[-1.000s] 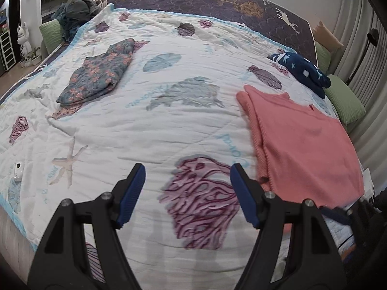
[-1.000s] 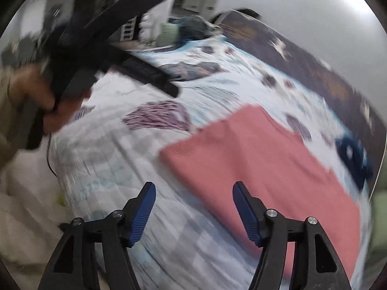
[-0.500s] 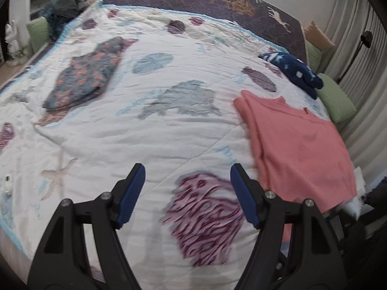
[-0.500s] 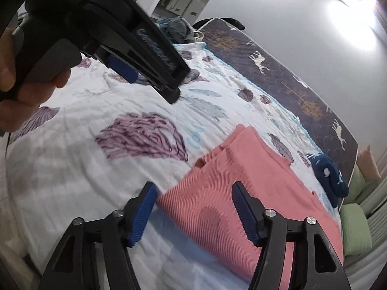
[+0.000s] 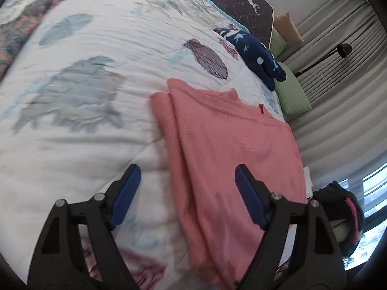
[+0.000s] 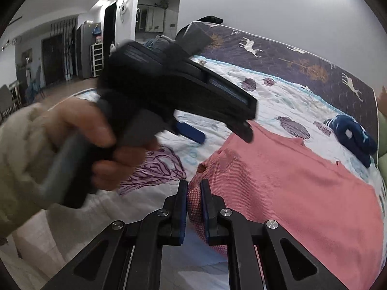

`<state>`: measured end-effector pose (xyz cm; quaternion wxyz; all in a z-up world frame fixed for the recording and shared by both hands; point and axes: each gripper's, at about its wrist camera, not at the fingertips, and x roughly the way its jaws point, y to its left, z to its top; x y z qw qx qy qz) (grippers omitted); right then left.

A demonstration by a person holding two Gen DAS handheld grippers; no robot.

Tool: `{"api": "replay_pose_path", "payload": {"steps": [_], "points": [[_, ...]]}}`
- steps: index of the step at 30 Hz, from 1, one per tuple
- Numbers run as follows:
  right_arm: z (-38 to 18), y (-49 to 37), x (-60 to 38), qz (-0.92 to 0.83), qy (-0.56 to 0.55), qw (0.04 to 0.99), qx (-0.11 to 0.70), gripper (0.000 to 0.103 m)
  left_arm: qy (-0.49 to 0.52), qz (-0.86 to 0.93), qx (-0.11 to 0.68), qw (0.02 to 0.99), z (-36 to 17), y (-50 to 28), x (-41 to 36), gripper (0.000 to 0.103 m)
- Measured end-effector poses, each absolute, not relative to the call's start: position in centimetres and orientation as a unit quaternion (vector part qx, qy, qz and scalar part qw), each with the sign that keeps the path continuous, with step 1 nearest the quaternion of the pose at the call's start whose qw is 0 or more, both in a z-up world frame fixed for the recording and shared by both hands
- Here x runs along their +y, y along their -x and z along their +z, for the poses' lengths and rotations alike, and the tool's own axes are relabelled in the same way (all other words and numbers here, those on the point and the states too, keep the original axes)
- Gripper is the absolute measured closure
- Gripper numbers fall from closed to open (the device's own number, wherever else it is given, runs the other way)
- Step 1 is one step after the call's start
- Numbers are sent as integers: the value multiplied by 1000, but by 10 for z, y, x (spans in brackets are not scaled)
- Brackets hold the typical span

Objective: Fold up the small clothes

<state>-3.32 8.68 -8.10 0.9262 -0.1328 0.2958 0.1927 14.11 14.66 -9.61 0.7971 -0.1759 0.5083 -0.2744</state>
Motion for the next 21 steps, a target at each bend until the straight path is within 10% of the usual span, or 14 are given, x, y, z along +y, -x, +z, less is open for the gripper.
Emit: {"api": "replay_pose_path", "payload": {"steps": [3,8,21], "points": [[-78,34,84,194,123,927,297,93,180,-275,506,797,-96,-152,141,25],[-77,29,72,202,79,925,311,93,175,-279,516,790,-94,-166,138,88],[-68,30,33,210,-7,926,315,93,171,-255,506,806,-66,-167,119,92]]}}
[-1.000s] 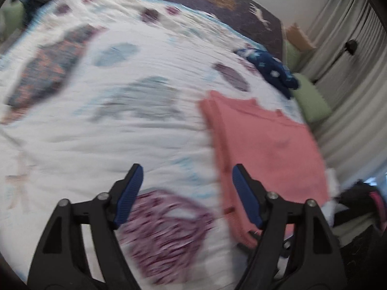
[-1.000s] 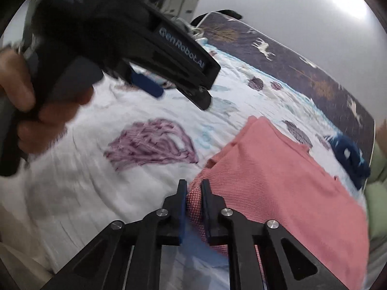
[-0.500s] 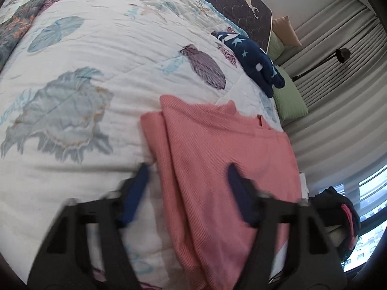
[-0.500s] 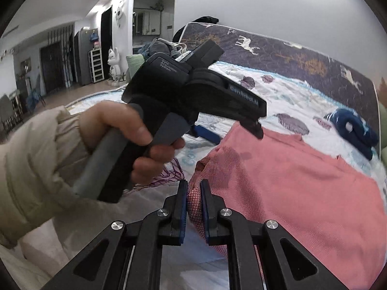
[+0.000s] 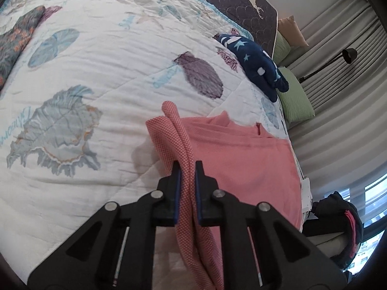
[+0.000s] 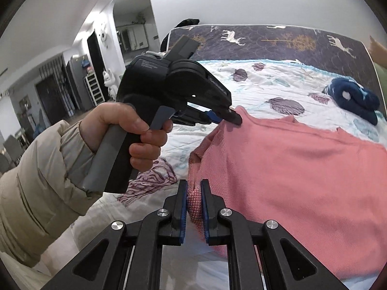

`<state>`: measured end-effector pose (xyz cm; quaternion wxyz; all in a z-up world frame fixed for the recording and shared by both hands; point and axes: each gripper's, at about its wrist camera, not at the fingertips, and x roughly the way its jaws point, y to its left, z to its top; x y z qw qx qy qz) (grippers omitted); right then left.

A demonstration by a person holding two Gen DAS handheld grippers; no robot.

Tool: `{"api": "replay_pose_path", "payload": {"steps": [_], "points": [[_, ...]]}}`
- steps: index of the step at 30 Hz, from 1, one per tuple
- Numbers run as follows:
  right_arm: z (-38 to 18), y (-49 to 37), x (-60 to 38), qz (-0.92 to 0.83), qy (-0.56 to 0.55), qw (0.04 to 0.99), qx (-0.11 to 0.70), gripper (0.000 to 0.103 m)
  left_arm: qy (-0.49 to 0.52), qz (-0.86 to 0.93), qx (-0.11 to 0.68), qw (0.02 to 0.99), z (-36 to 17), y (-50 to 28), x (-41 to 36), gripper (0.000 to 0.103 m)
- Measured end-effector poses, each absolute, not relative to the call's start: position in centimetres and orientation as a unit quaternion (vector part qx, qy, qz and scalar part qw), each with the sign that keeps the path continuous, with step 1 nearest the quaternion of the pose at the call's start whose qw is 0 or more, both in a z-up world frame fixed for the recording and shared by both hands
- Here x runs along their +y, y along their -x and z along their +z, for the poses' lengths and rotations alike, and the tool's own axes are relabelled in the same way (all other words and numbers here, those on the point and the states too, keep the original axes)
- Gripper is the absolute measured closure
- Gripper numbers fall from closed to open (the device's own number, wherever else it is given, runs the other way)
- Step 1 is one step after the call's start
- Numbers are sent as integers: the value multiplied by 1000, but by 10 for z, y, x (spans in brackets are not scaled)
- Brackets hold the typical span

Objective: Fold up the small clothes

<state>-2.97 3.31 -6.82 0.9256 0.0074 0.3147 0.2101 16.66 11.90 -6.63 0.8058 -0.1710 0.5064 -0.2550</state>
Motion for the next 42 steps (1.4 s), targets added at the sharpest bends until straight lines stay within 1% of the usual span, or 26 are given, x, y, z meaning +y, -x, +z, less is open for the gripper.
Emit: {"api": "replay_pose_path", "payload": {"steps": [10,16,22,27,33,36,42], "points": [[-52,40,-19,213,-71,931,287,94,130,-255,487,825,-28,-164,66,94],[-37,52,-68,201,-121,936,264,94,93,-266,480,831,-3,-163,8,94],[-26,74,-119,161,-147,947,234,94,58,-307,474,823,13,-153,-72,94],[-23,94,-161,118,-162,953,226,94,25,-343,485,804,6,-141,-142,94],[-36,112,-207,58,-190,952,232,94,-29,-363,502,784,-19,-124,-212,94],[-45,117,-223,42,-206,947,241,94,-40,-373,507,776,-30,-121,-230,100],[-79,118,-245,28,-248,926,285,94,-66,-389,502,770,-36,-110,-249,100]]}}
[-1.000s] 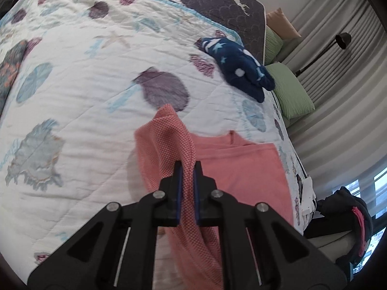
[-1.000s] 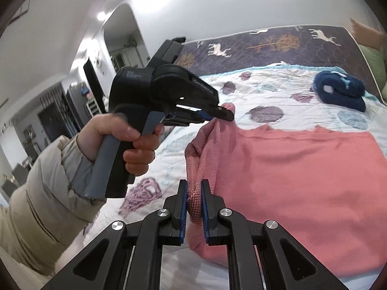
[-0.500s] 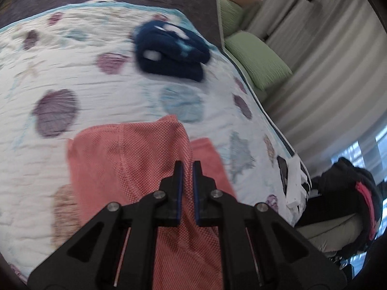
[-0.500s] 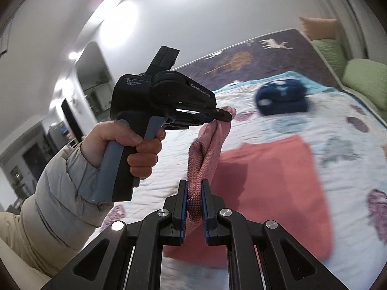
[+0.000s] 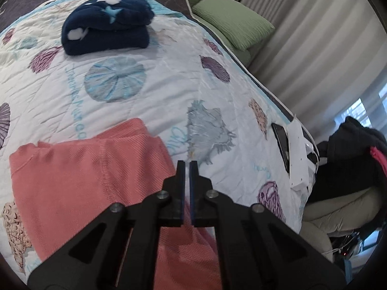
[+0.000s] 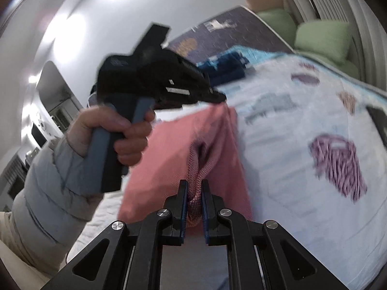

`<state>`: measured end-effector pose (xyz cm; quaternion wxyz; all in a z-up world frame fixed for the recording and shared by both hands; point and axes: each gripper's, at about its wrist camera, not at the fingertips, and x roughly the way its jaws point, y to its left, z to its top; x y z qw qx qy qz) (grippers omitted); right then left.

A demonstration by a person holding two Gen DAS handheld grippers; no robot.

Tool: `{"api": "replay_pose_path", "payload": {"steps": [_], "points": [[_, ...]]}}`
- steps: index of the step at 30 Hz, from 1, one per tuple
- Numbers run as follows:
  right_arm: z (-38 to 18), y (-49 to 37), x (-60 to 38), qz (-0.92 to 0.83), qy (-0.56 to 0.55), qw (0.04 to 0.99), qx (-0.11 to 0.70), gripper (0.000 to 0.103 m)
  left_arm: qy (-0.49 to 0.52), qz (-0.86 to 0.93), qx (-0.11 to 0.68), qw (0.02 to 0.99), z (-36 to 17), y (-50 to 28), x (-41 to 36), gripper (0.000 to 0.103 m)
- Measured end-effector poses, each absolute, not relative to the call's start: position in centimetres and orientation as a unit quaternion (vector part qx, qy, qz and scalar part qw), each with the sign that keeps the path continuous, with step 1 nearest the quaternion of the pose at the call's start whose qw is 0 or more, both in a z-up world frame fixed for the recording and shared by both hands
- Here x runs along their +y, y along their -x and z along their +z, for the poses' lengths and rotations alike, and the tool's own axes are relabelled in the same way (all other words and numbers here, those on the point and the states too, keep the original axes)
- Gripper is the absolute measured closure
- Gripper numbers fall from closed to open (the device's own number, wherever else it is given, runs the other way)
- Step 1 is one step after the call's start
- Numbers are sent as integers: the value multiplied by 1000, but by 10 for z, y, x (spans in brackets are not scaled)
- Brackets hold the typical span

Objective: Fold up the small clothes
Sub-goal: 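Fold the held edge over the sweatshirt with the right tool and open the left tool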

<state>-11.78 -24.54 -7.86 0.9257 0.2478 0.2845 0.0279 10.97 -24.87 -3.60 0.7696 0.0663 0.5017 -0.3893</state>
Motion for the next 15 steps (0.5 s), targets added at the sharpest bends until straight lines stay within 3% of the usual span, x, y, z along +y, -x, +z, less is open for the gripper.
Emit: {"api": "replay_pose_path", "payload": {"steps": [5,8,10,13,15], "points": [[-93,123,-252,35,-269,914,301,94,-67,-391,474,786,-16,-98,-225,97],[-93,125,-256,40,-277,912,300,94,-62,-383,462,798,-4,-84,-194,83],[-94,125,-262,47,-297,905,300,94,-53,-379,456,804,0,-69,-167,67],[-86,127,-273,62,-334,895,289,95,-62,-366,447,814,-4,-42,-126,56],[-73,130,-275,55,-323,904,275,100,-74,-339,450,823,-14,-28,-102,54]]}}
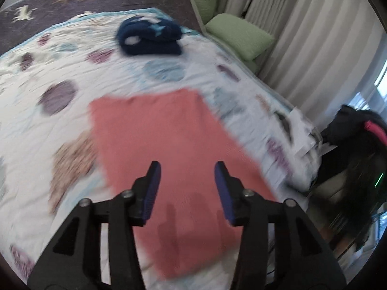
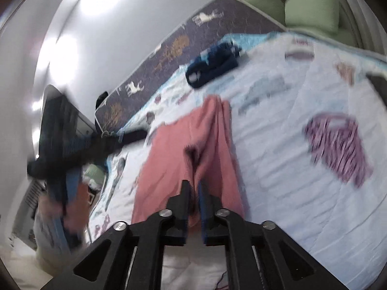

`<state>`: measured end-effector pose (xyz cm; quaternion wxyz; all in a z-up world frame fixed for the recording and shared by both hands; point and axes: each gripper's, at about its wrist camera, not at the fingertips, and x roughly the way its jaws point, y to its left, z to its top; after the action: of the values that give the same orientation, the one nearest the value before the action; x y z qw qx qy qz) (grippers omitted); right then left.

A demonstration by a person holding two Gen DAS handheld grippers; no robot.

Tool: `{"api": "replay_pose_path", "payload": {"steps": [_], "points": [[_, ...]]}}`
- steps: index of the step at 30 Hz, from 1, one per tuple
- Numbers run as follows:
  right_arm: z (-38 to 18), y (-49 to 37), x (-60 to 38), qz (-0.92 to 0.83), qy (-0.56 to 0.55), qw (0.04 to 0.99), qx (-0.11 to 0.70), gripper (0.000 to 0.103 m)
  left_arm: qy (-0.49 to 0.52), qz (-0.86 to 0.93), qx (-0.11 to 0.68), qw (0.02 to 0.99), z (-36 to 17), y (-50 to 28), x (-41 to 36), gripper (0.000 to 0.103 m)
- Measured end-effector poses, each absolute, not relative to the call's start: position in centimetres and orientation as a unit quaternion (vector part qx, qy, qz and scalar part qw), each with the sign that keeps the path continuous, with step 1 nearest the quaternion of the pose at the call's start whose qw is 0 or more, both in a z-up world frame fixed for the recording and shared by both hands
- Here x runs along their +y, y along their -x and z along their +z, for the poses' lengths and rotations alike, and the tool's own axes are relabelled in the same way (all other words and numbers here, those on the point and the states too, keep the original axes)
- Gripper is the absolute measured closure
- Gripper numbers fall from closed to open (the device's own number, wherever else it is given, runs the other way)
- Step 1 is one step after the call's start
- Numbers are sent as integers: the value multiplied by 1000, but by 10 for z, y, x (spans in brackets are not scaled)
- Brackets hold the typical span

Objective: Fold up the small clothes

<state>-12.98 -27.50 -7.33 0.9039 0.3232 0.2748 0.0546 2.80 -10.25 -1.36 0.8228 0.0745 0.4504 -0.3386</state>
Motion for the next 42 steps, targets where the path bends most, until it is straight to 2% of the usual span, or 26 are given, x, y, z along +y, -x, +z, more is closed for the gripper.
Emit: {"api": "replay_pose_path", "payload": {"steps": [5,8,13,18,26,29,31,32,34,42], "points": [[-46,147,-284,36,-295,922,247,98,-60,-282,479,829,-44,3,-53,53],[-59,146,-289,30,-285,915,285,96,-75,-276,499,818,-65,24,-38,53],[-82,142,-287,49,-308,892,326,90,-92,-300,487,815,-70,46,-43,53],[-83,135,-278,72,-311,888,332,62,-147,-275,463,829,-79,49,-63,52],[-97,111,-268,93,-313,874,361,52,-151,-267,452,838,-80,44,-68,49],[-96,102,-268,98,-324,869,361,52,-148,-267,450,839,-79,45,-68,47],[-89,97,-262,94,-303,876,364,59,-147,-266,448,841,-78,47,-67,46],[-83,96,-256,83,-281,882,369,66,-146,-266,447,842,-77,49,-66,46],[-76,98,-247,64,-253,888,379,70,-142,-265,445,844,-76,49,-64,42],[-77,92,-239,89,-246,884,388,68,-119,-258,457,843,-81,44,-58,40]]}}
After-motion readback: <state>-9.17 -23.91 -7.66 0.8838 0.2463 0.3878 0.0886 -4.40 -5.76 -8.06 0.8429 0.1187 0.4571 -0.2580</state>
